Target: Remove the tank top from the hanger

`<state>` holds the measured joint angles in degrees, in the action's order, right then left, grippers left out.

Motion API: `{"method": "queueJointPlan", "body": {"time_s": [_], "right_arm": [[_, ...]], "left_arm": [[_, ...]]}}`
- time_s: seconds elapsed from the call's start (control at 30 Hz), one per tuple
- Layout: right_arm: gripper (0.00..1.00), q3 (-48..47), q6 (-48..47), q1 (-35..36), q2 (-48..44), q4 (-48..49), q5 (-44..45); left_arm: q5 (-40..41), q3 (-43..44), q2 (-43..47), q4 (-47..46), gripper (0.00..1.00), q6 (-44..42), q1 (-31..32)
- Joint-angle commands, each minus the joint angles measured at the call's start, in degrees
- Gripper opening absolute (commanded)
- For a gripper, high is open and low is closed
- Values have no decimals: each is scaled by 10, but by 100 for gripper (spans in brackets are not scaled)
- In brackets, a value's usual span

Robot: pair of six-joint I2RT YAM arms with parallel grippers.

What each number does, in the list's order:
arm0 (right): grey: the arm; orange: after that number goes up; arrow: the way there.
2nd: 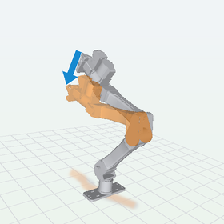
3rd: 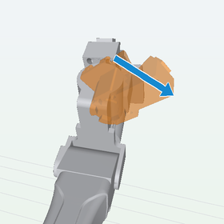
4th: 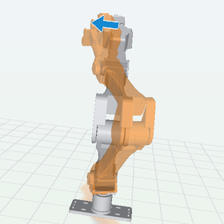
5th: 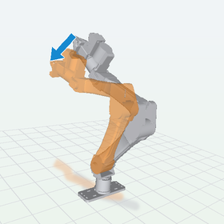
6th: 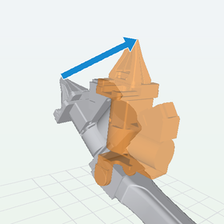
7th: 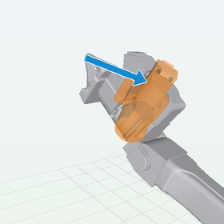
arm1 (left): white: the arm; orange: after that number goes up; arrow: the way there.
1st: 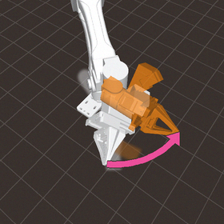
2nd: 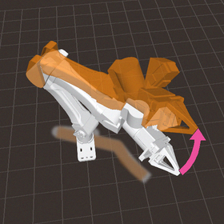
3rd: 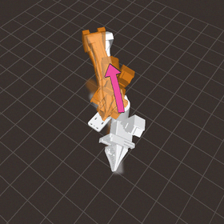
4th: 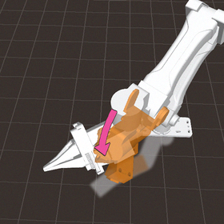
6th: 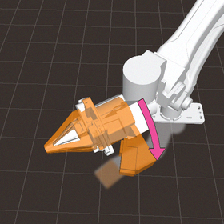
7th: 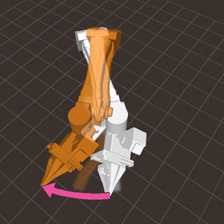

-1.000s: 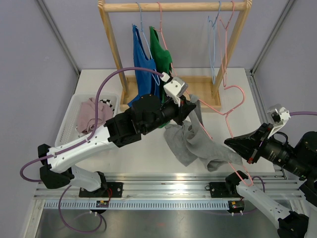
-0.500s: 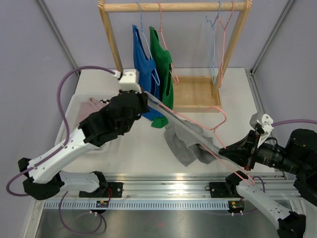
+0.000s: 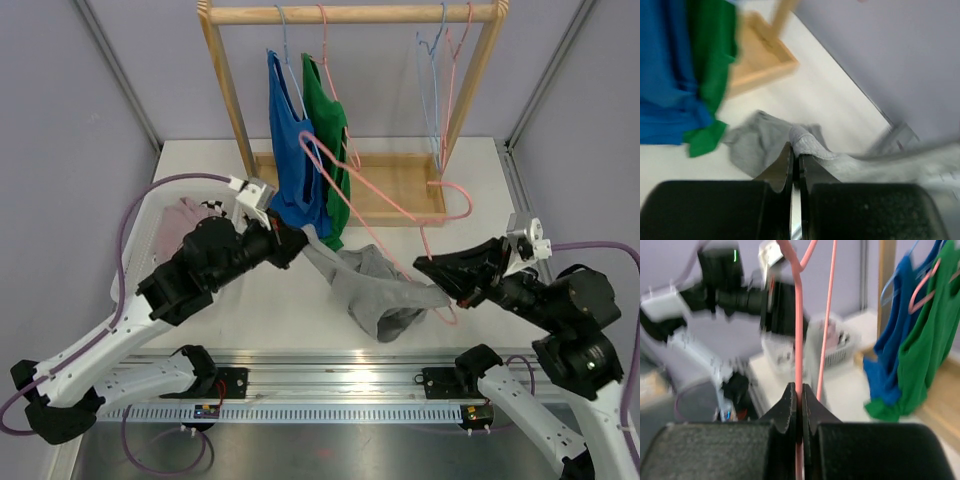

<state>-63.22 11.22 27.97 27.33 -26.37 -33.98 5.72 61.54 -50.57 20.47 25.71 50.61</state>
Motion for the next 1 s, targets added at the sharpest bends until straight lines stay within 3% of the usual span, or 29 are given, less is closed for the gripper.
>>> {"method": "queueJointPlan", "body": {"time_s": [0.0, 0.1, 0.2, 0.27, 0.3, 0.33, 0.47, 0.5, 0.6, 0.7, 0.73, 0.8, 0.87, 0.97], "right_arm": [[0, 79, 113, 1, 6, 380, 79], [0, 114, 128, 1, 39, 564, 142], [0, 124, 120, 1, 63, 607, 210], [0, 111, 115, 1, 67, 554, 273], [0, 72, 101, 1, 69, 448, 290], [0, 52, 85, 1, 77, 401, 313], [0, 40, 64, 1, 81, 307, 336], [0, -1, 55, 1, 90, 213, 336], [0, -76, 64, 1, 136, 75, 375], [0, -110, 64, 1, 172, 27, 402], [0, -122, 63, 1, 195, 16, 414], [0, -168, 52, 1, 225, -20, 429], [0, -210, 45, 0, 281, -43, 437], [0, -291, 33, 1, 357, -68, 441]], "left_arm": [[-216, -44, -1, -126, 0, -46, 34], [-232, -84, -3, -139, 0, -59, 69], [-165, -106, -3, -114, 0, -47, 73], [-65, -107, -3, -68, 0, -32, 73], [-26, -107, -3, -50, 0, -28, 73], [21, -106, -4, -20, 0, -23, 73], [48, -107, -3, 13, 0, -18, 72], [47, -106, -3, 18, 6, -16, 73], [47, -100, 1, 33, 15, -11, 73], [48, -89, 6, 48, 36, -9, 72], [46, -80, 7, 59, 53, -10, 73], [46, -69, 7, 69, 69, -11, 73], [53, -56, 13, 91, 81, -11, 73], [62, -52, 26, 106, 90, -10, 74]]}}
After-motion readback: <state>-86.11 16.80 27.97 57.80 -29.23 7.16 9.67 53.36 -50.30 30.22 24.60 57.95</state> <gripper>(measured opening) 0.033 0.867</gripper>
